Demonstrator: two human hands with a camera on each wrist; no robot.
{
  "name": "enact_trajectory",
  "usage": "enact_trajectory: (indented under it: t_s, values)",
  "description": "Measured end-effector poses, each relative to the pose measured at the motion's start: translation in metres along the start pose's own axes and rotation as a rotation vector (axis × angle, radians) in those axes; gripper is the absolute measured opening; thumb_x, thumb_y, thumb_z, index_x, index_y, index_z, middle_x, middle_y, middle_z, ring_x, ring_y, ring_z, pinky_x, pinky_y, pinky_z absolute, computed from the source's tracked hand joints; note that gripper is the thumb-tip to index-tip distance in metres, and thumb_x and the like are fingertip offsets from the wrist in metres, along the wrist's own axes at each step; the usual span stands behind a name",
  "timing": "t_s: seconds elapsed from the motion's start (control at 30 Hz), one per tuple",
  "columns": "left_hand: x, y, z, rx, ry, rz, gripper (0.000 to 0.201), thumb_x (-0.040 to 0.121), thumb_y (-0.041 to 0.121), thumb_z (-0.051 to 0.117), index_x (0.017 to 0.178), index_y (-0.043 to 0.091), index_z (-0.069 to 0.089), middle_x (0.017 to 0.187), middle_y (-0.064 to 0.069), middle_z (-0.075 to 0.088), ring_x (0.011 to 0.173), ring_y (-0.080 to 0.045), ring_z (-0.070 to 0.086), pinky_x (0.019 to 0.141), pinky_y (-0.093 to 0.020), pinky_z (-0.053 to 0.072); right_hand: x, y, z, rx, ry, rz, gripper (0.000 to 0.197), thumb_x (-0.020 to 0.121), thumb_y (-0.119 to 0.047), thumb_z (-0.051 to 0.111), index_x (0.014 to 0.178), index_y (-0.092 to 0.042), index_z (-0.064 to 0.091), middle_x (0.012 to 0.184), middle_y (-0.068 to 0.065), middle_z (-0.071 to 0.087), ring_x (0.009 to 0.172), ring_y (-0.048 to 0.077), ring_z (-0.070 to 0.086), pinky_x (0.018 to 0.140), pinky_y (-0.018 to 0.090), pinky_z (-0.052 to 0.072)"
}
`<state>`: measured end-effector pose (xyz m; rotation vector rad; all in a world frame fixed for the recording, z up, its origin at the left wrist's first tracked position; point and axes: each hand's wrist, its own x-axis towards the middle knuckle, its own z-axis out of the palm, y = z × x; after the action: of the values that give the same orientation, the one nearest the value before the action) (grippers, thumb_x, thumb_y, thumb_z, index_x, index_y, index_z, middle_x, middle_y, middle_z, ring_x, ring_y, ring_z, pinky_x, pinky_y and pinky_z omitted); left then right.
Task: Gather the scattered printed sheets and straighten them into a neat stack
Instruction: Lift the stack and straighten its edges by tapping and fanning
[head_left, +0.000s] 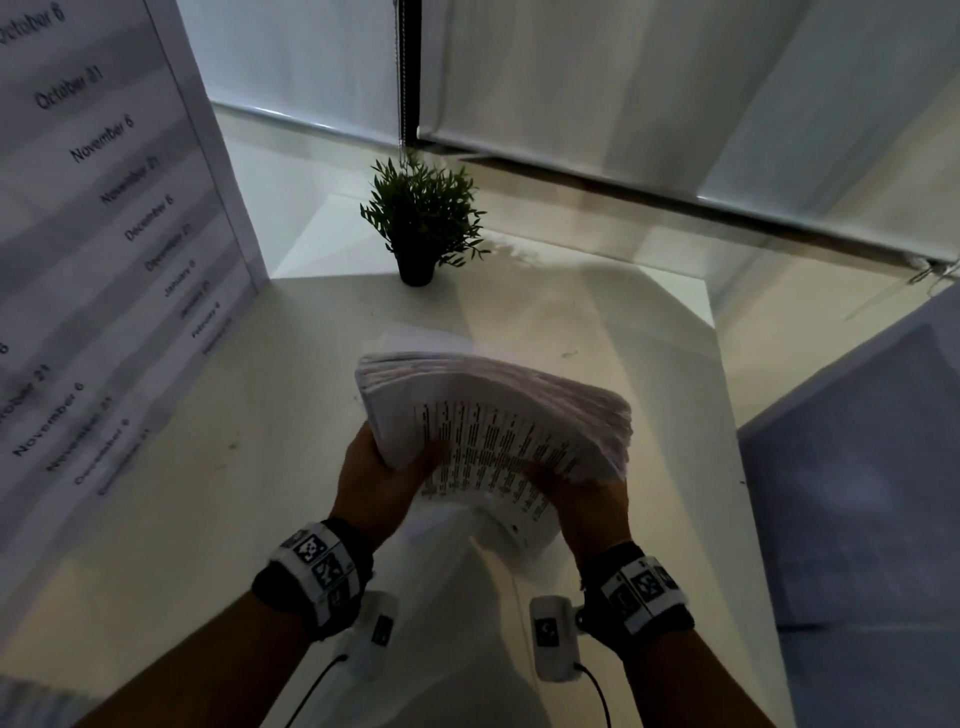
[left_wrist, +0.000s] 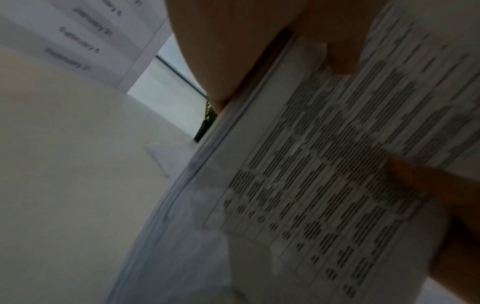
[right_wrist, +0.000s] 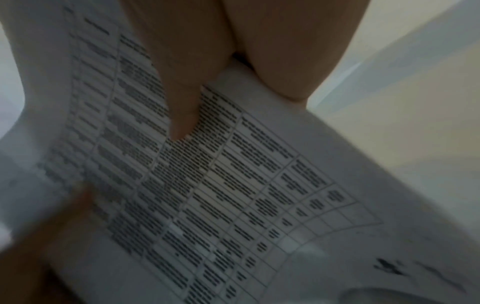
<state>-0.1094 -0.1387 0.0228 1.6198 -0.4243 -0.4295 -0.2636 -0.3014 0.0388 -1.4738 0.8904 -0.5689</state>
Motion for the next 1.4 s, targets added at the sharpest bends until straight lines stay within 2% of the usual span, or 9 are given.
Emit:
enact_trajectory:
  t_s: [0.1, 0.23, 0.33, 0.5, 0.67, 0.87, 1.1, 1.23, 1.4]
  values:
    - [-0.003, 0.031, -0.002, -0.034, 0.091, 0.286, 0.051, 0.075, 0.047, 0.068, 0.115, 0.019, 0.055, 0.107, 0.012, 0.064, 0.095, 0.004, 0.063, 0.075, -0.013, 0.053, -0.005, -0.02, -0.003, -0.001, 0.02, -0.066, 0.048, 0.054, -0.018, 0.091, 0.077, -0.055, 0.069, 0.082, -0.027, 0.072, 0.077, -0.006, 0.069, 0.079, 0.035, 0.057]
    - [0.0, 0.057, -0.001, -0.063, 0.051, 0.454, 0.067, 0.08, 0.064, 0.057, 0.111, 0.005, 0.052, 0.098, 0.024, 0.061, 0.087, 0.006, 0.06, 0.071, -0.009, 0.047, -0.002, -0.046, -0.005, 0.066, 0.017, -0.217, 0.059, 0.045, -0.041, 0.09, 0.099, -0.033, 0.067, 0.095, -0.017, 0.074, 0.089, 0.003, 0.07, 0.073, 0.022, 0.057]
    - [0.002, 0.064, -0.001, -0.057, 0.048, 0.464, 0.063, 0.078, 0.068, 0.057, 0.11, 0.014, 0.053, 0.097, 0.022, 0.064, 0.088, 0.004, 0.063, 0.071, -0.011, 0.05, -0.001, -0.058, -0.006, 0.157, -0.023, -0.35, 0.058, 0.055, -0.007, 0.089, 0.106, -0.018, 0.063, 0.095, -0.014, 0.074, 0.09, 0.006, 0.07, 0.071, 0.018, 0.056]
    - [0.001, 0.068, -0.001, -0.037, 0.088, 0.515, 0.032, 0.089, 0.048, 0.053, 0.112, 0.025, 0.051, 0.099, 0.023, 0.061, 0.084, 0.002, 0.061, 0.068, -0.012, 0.049, -0.001, -0.07, -0.005, 0.156, 0.081, -0.44, 0.042, 0.072, -0.041, 0.066, 0.106, -0.016, 0.062, 0.095, -0.008, 0.067, 0.086, 0.002, 0.065, 0.071, 0.014, 0.052]
    - [-0.002, 0.07, 0.003, -0.002, 0.159, 0.554, 0.023, 0.094, 0.019, 0.042, 0.103, 0.012, 0.062, 0.098, 0.024, 0.064, 0.088, 0.001, 0.06, 0.076, -0.013, 0.046, 0.005, -0.07, -0.001, 0.08, 0.262, -0.466, 0.021, 0.092, -0.031, 0.05, 0.09, -0.023, 0.069, 0.083, -0.012, 0.069, 0.084, 0.009, 0.064, 0.075, 0.027, 0.051]
    - [0.003, 0.062, 0.0, 0.004, 0.147, 0.509, 0.031, 0.097, 0.037, 0.04, 0.12, 0.019, 0.049, 0.106, 0.013, 0.062, 0.093, -0.003, 0.061, 0.076, -0.016, 0.049, 0.004, -0.069, 0.0, 0.165, 0.158, -0.481, 0.048, 0.086, -0.061, 0.05, 0.115, -0.024, 0.056, 0.102, 0.012, 0.068, 0.096, 0.026, 0.066, 0.08, 0.034, 0.057]
    - [0.006, 0.059, 0.004, -0.141, -0.057, 0.423, 0.055, 0.082, 0.07, 0.048, 0.12, 0.032, 0.039, 0.1, -0.013, 0.054, 0.079, -0.019, 0.058, 0.06, -0.036, 0.054, -0.004, -0.061, 0.001, 0.085, 0.074, -0.316, 0.074, 0.065, 0.003, 0.082, 0.126, -0.02, 0.047, 0.106, -0.005, 0.063, 0.088, -0.005, 0.066, 0.065, 0.009, 0.052]
    - [0.014, 0.073, -0.005, 0.012, 0.034, 0.43, 0.044, 0.084, 0.061, 0.053, 0.11, 0.027, 0.043, 0.097, 0.021, 0.054, 0.079, 0.003, 0.056, 0.063, -0.013, 0.047, 0.001, -0.059, 0.0, 0.078, 0.073, -0.27, 0.033, 0.073, 0.005, 0.075, 0.095, -0.019, 0.066, 0.079, -0.022, 0.073, 0.075, -0.008, 0.067, 0.062, 0.007, 0.05]
    - [0.015, 0.133, -0.012, 0.655, 0.064, 0.706, 0.075, 0.073, 0.06, 0.067, 0.134, 0.022, 0.045, 0.137, 0.016, 0.04, 0.131, -0.014, 0.038, 0.107, -0.035, 0.032, 0.0, -0.07, 0.005, 0.087, -0.022, -0.26, 0.025, 0.075, 0.003, 0.074, 0.084, -0.02, 0.072, 0.075, -0.016, 0.075, 0.071, -0.001, 0.069, 0.063, 0.014, 0.054]
